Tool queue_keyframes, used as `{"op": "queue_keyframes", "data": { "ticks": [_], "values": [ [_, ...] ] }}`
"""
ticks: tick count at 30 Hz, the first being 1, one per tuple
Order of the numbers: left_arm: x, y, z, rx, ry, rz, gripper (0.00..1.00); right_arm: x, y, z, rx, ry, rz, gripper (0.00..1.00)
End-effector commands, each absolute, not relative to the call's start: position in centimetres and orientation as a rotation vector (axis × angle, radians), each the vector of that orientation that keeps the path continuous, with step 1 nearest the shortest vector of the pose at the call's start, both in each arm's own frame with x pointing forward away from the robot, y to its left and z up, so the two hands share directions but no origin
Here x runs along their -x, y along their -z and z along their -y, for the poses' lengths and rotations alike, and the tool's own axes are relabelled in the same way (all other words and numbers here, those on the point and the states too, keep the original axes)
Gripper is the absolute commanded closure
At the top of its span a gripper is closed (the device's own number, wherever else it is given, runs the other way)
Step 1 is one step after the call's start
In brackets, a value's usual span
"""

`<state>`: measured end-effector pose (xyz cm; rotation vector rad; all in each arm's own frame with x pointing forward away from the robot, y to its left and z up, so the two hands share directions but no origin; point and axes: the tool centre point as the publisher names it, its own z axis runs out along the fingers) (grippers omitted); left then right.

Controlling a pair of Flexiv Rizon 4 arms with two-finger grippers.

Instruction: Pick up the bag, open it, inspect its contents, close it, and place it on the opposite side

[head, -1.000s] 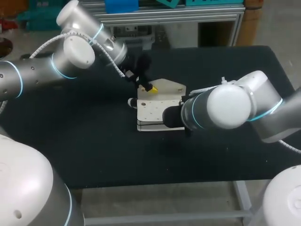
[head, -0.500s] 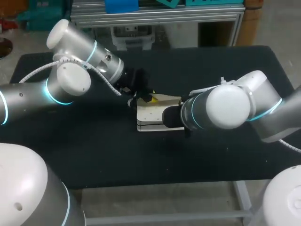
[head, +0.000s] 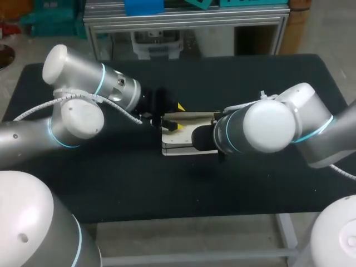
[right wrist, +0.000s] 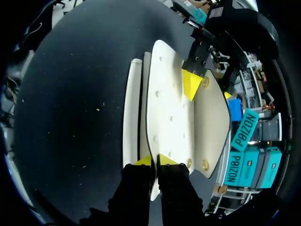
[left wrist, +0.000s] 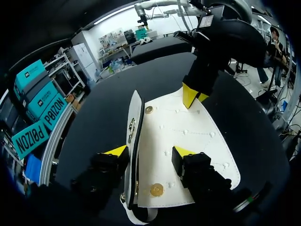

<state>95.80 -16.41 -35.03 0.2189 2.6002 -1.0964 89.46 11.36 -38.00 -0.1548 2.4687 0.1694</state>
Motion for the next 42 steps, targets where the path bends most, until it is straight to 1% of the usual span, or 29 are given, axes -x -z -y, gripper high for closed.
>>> {"op": "queue_keyframes", "data": {
  "ticks": [1,2,4,6,8,9,11,12,18,23,28,33,34,35,37,38,41,42],
  "values": [
    [-95.7,34.6,16.2,-0.212,1.096,-2.585,0.47,-89.4,38.5,-11.3,0.138,-0.183,-2.309,1.00],
    [-95.8,34.6,16.3,-0.211,1.095,-2.585,0.52,-89.4,38.5,-11.3,0.138,-0.183,-2.309,1.00],
    [-96.1,34.5,16.4,-0.209,1.096,-2.584,0.59,-89.4,38.5,-11.3,0.138,-0.183,-2.309,1.00],
    [-96.3,34.4,16.4,-0.211,1.108,-2.587,0.60,-89.4,38.5,-11.3,0.138,-0.183,-2.309,1.00],
    [-96.4,34.3,16.5,-0.210,1.118,-2.586,0.69,-89.4,38.5,-11.3,0.138,-0.183,-2.309,1.00],
    [-96.4,34.2,16.5,-0.210,1.119,-2.586,0.80,-89.4,38.5,-11.3,0.138,-0.183,-2.309,1.00],
    [-96.3,34.1,16.6,-0.216,1.117,-2.585,0.97,-89.4,38.5,-11.3,0.138,-0.183,-2.309,1.00],
    [-96.2,34.0,16.6,-0.224,1.114,-2.584,1.00,-89.4,38.5,-11.3,0.138,-0.183,-2.309,1.00],
    [-94.4,34.5,16.3,-0.277,1.121,-2.613,1.00,-89.4,38.5,-11.3,0.138,-0.183,-2.309,1.00],
    [-92.4,36.6,16.7,-0.337,1.092,-2.684,1.00,-89.4,38.5,-11.3,0.138,-0.183,-2.309,1.00],
    [-92.2,38.9,17.1,-0.337,1.080,-2.774,1.00,-89.4,38.5,-11.3,0.138,-0.183,-2.309,1.00],
    [-92.5,39.2,16.9,-0.329,1.063,-2.788,1.00,-89.4,38.5,-11.3,0.138,-0.183,-2.309,1.00],
    [-92.5,39.0,16.8,-0.328,1.061,-2.781,0.93,-89.4,38.5,-11.3,0.138,-0.183,-2.309,1.00],
    [-92.6,38.7,16.7,-0.328,1.058,-2.769,0.74,-89.4,38.5,-11.3,0.138,-0.183,-2.309,1.00],
    [-92.6,38.0,16.5,-0.329,1.064,-2.748,0.58,-89.4,38.5,-11.3,0.138,-0.183,-2.309,1.00],
    [-92.6,37.7,16.5,-0.334,1.065,-2.738,0.54,-89.4,38.5,-11.3,0.138,-0.183,-2.309,1.00],
    [-92.7,36.7,16.3,-0.339,1.073,-2.708,0.54,-89.4,38.5,-11.3,0.138,-0.183,-2.309,1.00],
    [-92.7,36.4,16.2,-0.337,1.082,-2.696,0.56,-89.4,38.5,-11.3,0.138,-0.183,-2.309,1.00]
  ]
}}
